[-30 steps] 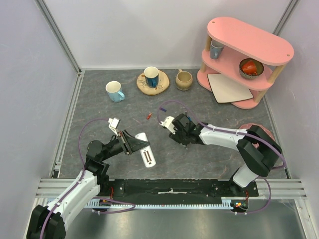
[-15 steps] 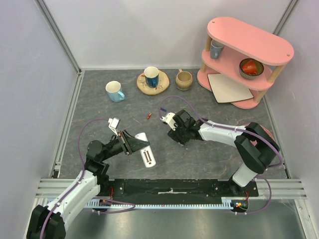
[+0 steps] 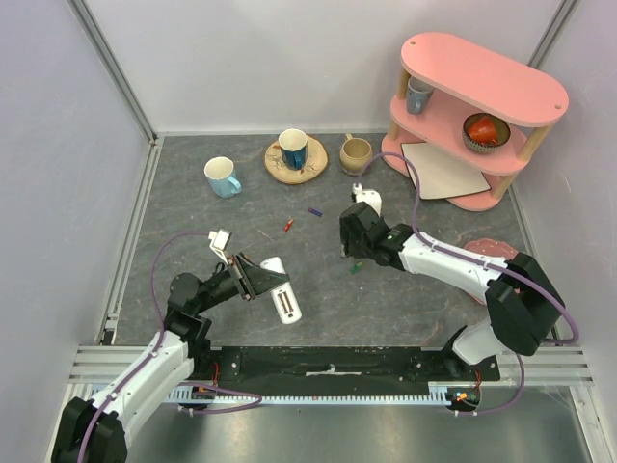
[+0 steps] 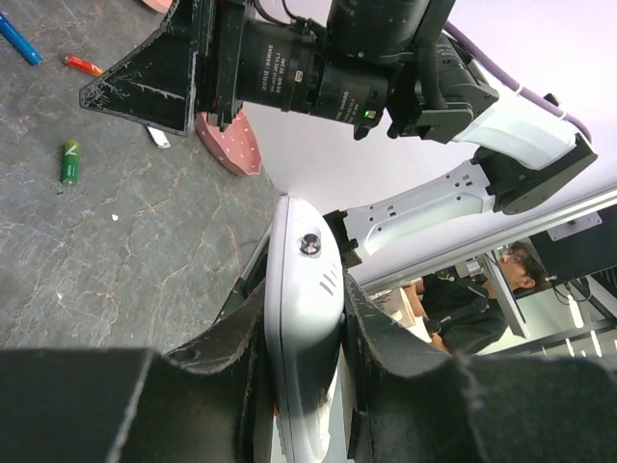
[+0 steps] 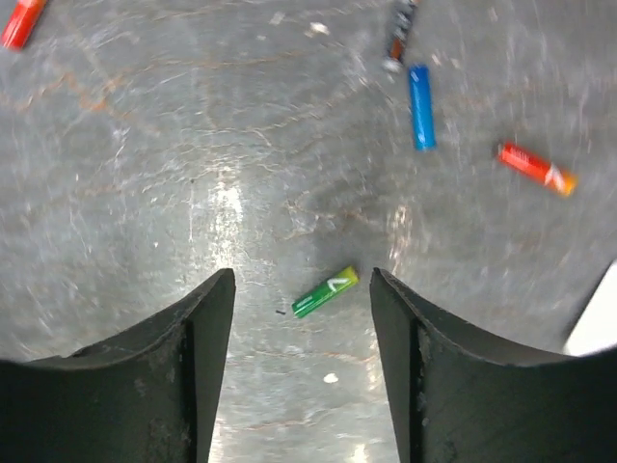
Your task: Load the batteries into the remote control
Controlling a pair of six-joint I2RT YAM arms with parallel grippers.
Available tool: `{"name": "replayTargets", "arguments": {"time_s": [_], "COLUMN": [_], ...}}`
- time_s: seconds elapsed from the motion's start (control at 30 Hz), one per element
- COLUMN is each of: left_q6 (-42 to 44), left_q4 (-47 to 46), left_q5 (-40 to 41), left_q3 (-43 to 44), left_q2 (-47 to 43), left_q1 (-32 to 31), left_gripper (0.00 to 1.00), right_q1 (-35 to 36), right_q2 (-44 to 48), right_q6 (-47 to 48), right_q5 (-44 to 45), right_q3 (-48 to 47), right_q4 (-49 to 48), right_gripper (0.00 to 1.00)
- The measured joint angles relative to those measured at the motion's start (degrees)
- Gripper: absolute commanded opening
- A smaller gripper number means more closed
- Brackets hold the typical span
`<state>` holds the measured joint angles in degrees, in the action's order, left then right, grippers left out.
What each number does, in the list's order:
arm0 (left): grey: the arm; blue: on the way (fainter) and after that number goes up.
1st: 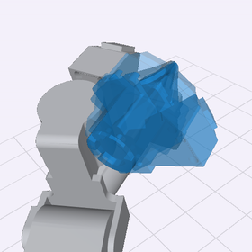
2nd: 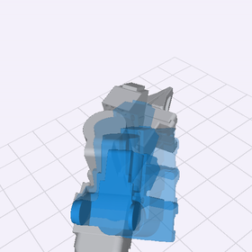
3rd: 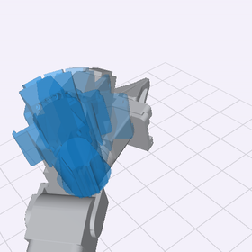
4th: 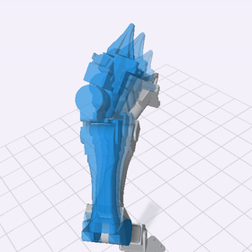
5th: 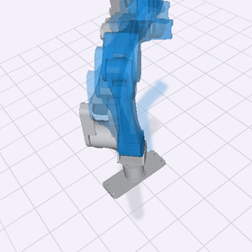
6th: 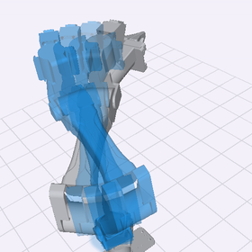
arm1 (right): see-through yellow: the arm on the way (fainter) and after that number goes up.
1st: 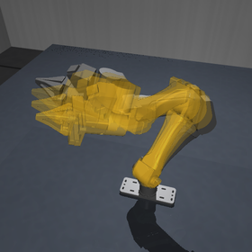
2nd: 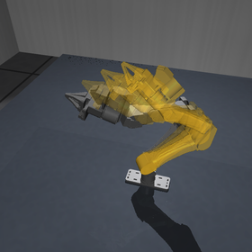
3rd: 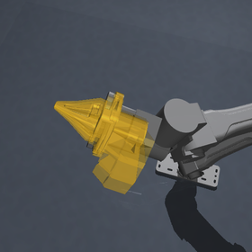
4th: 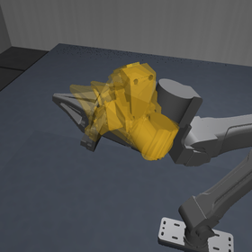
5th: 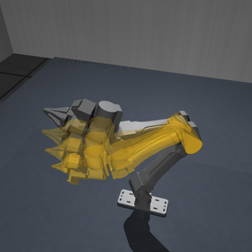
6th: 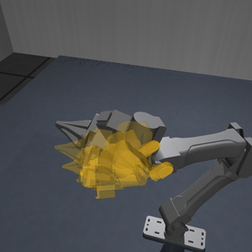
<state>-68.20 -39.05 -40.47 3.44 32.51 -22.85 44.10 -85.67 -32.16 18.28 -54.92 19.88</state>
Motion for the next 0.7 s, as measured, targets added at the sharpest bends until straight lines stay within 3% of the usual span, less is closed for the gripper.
{"name": "replayTargets", "arguments": {"time_s": [0.13, 0.27, 0.7], "left_q6": [0.0, 0.0, 0.0], "left_q4": [0.0, 0.1, 1.3], "left_q5": [0.4, 1.4, 3.0], "left_q3": [0.0, 0.0, -0.1], "left_q2": [0.0, 0.0, -0.6], "left_q1": [0.0, 0.0, 0.0], "left_gripper": [0.02, 0.02, 0.02], "right_q1": [1.3, 4.3, 4.9], "right_q2": [0.0, -1.5, -6.7], "right_q6": [-19.9, -30.5, -42.7], "right_q5": [5.2, 7.7, 8.8], "right_q3": [1.6, 1.7, 1.8], "right_q4": [3.0, 5.9, 8.5], "right_gripper": [0.59, 0.56, 0.51]}}
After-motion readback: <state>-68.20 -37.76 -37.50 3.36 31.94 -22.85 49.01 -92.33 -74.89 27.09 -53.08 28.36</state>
